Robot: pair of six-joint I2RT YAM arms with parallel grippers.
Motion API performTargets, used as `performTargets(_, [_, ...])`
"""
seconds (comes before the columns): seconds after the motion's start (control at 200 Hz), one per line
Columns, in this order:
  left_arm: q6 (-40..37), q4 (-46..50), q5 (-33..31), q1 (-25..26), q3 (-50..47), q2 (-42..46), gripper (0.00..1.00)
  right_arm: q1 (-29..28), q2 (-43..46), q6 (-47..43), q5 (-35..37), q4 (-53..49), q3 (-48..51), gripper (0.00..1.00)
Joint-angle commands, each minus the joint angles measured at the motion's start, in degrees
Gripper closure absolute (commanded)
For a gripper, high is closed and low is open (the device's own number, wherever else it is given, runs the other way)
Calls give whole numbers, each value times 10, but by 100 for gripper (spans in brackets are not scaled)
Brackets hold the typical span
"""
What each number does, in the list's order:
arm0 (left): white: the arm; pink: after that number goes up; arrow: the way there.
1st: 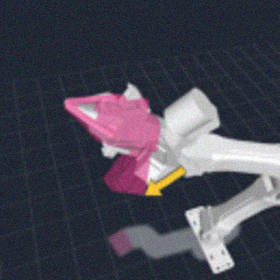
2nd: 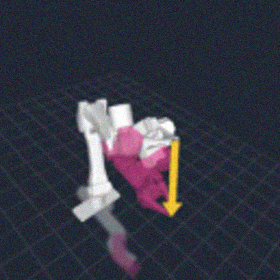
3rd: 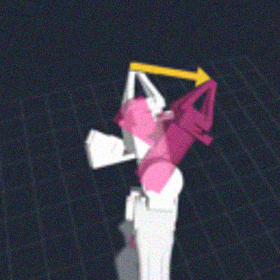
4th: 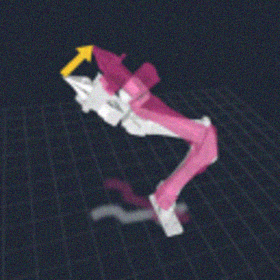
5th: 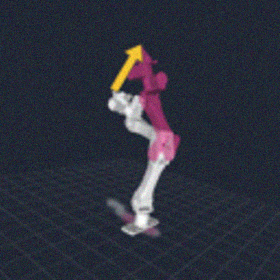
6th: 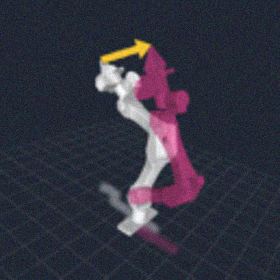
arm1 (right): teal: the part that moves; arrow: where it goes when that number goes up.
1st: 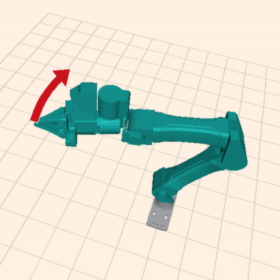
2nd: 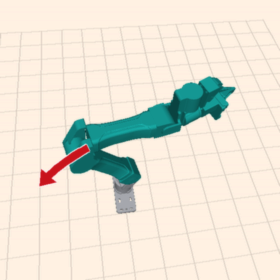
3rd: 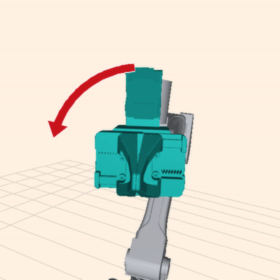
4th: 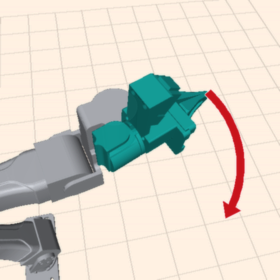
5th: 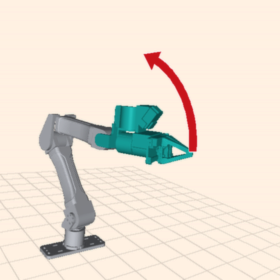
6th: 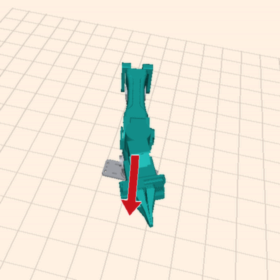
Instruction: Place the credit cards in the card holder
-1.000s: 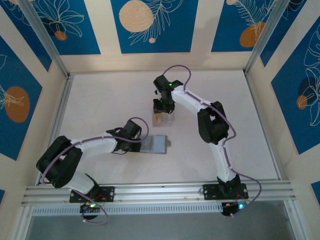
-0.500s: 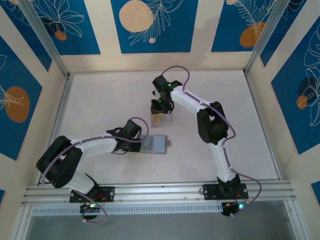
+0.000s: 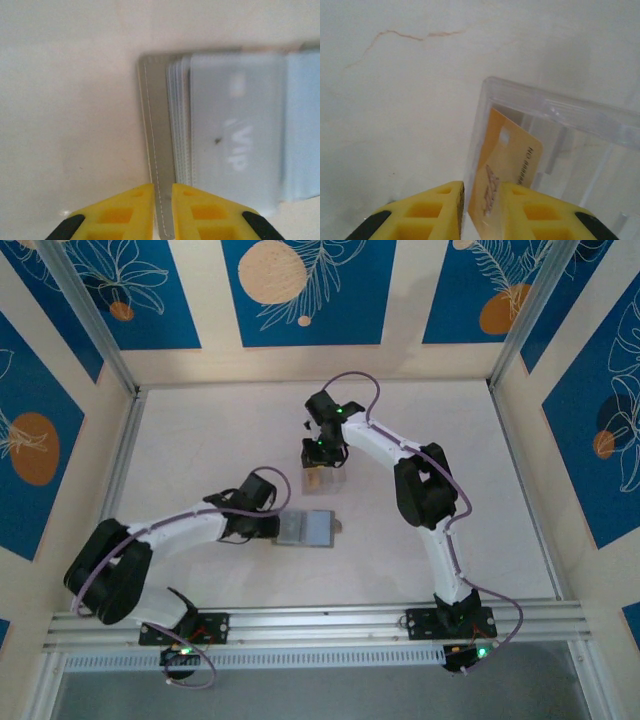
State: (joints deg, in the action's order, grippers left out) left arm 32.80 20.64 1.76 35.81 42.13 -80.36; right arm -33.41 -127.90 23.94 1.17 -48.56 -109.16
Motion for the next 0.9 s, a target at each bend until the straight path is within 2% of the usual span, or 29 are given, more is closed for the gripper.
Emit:
performTargets(0.0, [10,33,28,-33,41,43,83,2,39,4,27,-17,20,74])
performTargets(0.18, [12,2,94,-68,96,-21,83,1,35,5,49,-26,22,74])
performTargets(0.355, [19,-29,117,-78,162,-119,84,-14,28,3,95,-42,4,70])
performTargets(0.445, [29,-44,122,-78,184,-153,84,-17,12,5,118,-63,-19,69])
performTargets(0.725, [32,-51,121,-78,232,-207,84,-20,-7,10,83,-51,-23,66])
performTargets(0.895, [38,-52,122,-78,240,-219,85,-21,-21,15,98,-56,-30,66])
